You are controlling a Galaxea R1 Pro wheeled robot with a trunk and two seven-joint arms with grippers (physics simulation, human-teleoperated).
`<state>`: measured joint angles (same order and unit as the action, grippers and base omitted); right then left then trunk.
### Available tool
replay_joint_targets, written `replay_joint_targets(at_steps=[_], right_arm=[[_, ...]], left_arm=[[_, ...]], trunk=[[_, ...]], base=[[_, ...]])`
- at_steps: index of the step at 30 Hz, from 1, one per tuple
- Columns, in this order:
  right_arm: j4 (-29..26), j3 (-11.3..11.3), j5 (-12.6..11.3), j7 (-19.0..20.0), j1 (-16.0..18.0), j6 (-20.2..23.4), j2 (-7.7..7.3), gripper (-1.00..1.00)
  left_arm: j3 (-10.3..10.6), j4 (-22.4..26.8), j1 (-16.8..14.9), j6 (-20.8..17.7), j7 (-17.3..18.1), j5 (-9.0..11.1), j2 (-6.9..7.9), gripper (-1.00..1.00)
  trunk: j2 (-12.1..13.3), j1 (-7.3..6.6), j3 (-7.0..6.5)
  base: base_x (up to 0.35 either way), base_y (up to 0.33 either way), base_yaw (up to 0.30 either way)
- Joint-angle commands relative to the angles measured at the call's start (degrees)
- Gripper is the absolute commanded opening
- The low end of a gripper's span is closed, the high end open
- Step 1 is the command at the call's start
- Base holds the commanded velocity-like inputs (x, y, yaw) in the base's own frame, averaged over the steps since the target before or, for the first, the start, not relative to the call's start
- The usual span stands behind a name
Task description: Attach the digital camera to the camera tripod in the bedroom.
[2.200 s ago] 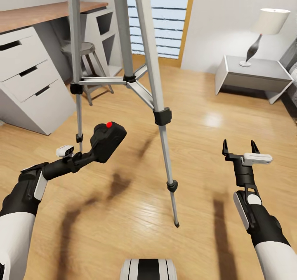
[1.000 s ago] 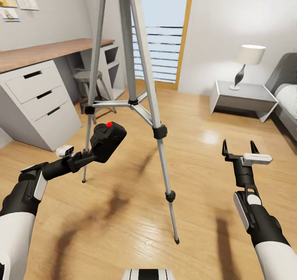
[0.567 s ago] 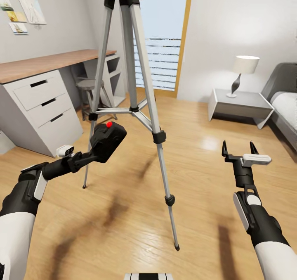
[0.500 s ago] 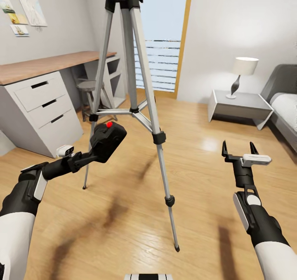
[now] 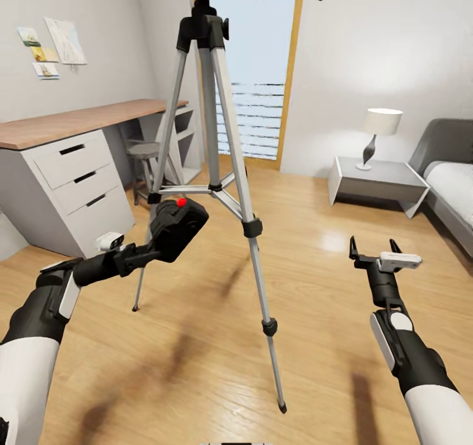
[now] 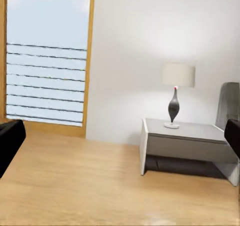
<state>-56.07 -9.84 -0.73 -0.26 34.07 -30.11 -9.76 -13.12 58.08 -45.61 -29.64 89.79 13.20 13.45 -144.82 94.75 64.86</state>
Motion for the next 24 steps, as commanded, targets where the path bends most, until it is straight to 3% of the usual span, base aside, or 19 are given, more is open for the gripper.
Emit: replay_joint_targets(at_steps=[1,8,13,19,24], right_arm=[[0.2,0.1,-0.1,0.0,0.0,1.2,-0.02,1.00],[3.8,0.2,0.1,0.2,0.0,13.0,-0.19,1.00],[11.3,0.2,0.1,0.1,0.0,19.4,-0.35,1.00],[23.3,0.2,0.1,0.1,0.0,21.5,-0.41,1.00],[34.0,0.2,0.1,0.1,0.0,20.5,-0.46,1.00]], left_arm=[[0.3,0.0,0.0,-0.5,0.2,0.0,0.02,-1.00],[1.4,0.0,0.0,-0.4,0.2,0.0,0.07,-1.00],[1.7,0.1,0.0,-0.5,0.2,0.0,0.10,-1.00],[1.8,0.2,0.0,-0.6,0.2,0.0,0.35,-1.00],[1.8,0.2,-0.1,-0.7,0.2,0.0,0.81,-1.00]], trunk=[[0.0,-0.04,-0.18],[0.1,-0.22,-1.73],[0.2,-0.34,-2.84],[0.2,-0.50,-4.17],[0.3,-0.63,-5.28]], base=[[0.000,0.000,0.000],[0.000,0.000,0.000],[0.000,0.000,0.000],[0.000,0.000,0.000],[0.000,0.000,0.000]])
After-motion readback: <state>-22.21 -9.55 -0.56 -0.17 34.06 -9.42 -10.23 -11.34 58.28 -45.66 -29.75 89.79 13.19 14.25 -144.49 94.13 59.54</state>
